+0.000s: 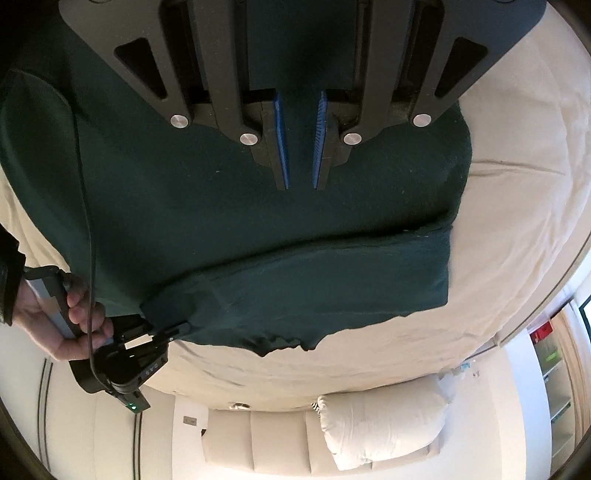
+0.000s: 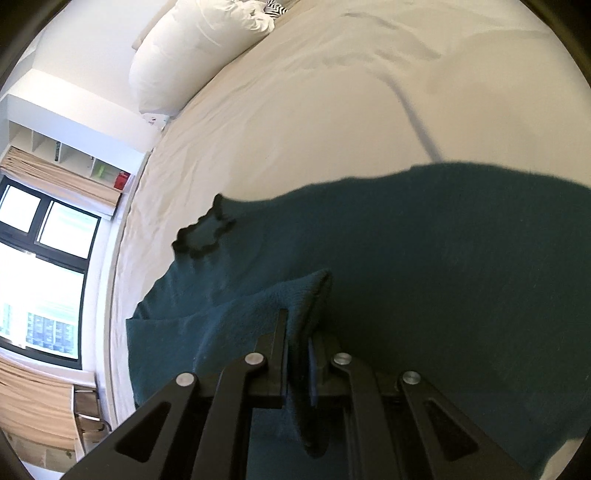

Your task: Fold small clothes

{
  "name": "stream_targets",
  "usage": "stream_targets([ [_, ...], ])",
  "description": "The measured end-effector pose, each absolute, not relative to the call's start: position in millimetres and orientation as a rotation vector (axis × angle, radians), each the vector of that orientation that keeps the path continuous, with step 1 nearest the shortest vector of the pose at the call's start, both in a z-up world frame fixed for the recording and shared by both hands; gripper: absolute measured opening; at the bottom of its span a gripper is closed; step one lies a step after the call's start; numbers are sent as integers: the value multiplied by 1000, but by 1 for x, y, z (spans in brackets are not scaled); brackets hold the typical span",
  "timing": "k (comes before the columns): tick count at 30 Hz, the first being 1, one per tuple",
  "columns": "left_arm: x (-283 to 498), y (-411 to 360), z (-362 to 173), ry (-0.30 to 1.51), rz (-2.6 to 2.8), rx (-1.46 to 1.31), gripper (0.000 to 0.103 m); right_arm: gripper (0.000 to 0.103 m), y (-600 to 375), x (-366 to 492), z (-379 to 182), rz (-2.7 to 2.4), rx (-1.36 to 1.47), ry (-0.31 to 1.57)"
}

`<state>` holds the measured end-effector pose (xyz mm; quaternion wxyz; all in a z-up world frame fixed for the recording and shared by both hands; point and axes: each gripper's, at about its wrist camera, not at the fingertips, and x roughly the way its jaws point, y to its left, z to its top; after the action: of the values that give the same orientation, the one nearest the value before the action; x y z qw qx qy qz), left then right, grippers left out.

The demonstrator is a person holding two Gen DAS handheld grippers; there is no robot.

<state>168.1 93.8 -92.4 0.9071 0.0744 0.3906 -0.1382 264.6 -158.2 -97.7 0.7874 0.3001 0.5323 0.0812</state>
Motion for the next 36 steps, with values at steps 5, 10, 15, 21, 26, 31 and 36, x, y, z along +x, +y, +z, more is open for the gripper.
stream_targets([
  [5,156,65,-121,823,-279,142,13,9,-168,262,-99,168,626,1154],
  [10,145,65,-116,826,-281,149,13,8,-176,260,-98,169,627,1153],
  [15,143,65,-116,829,-286,157,13,8,-177,262,-94,150,581,1152],
  [21,140,62,-119,844,-307,162,13,8,-177,266,-96,140,556,1153],
  [26,149,69,-110,822,-308,140,13,9,-173,264,-96,146,508,1157],
  [31,183,82,-83,754,-257,123,13,9,-175,263,-97,149,526,1148],
  [36,247,83,-72,705,-180,171,13,9,-173,262,-97,146,515,1140],
])
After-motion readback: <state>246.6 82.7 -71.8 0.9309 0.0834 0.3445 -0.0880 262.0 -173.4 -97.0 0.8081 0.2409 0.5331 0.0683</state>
